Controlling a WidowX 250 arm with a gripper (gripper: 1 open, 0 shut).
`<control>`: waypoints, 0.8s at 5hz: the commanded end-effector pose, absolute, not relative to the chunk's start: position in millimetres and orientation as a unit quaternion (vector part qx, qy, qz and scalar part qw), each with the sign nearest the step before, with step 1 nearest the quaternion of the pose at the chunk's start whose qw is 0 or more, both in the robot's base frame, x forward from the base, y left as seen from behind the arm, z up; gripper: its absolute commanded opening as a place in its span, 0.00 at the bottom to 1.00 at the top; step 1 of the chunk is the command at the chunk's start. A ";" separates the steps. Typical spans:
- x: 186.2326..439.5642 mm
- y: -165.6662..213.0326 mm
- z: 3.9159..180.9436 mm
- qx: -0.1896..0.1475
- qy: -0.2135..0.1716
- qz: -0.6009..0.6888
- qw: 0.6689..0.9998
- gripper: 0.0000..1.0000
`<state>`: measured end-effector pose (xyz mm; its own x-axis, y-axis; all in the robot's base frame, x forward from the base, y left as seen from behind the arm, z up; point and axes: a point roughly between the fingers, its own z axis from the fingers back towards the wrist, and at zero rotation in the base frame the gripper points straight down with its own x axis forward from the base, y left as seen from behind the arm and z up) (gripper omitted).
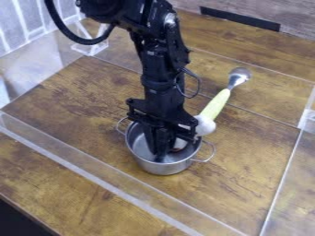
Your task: Remove the mushroom from the silver pot and put it on the table
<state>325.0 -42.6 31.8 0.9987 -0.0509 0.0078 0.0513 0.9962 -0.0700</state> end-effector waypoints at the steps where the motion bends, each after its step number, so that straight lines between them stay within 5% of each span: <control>1: 329.0 -24.4 62.6 -0.032 -0.041 0.035 0.998 0.00; 2: 337.1 -23.4 62.2 -0.032 -0.045 0.037 0.998 0.00; 3: 344.1 -24.6 61.8 -0.030 -0.048 0.038 0.998 1.00; 4: 349.4 -11.3 54.0 -0.028 -0.048 0.057 0.997 0.00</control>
<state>337.3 -17.3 36.4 0.9946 0.1009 0.0262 -0.0993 0.9934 -0.0574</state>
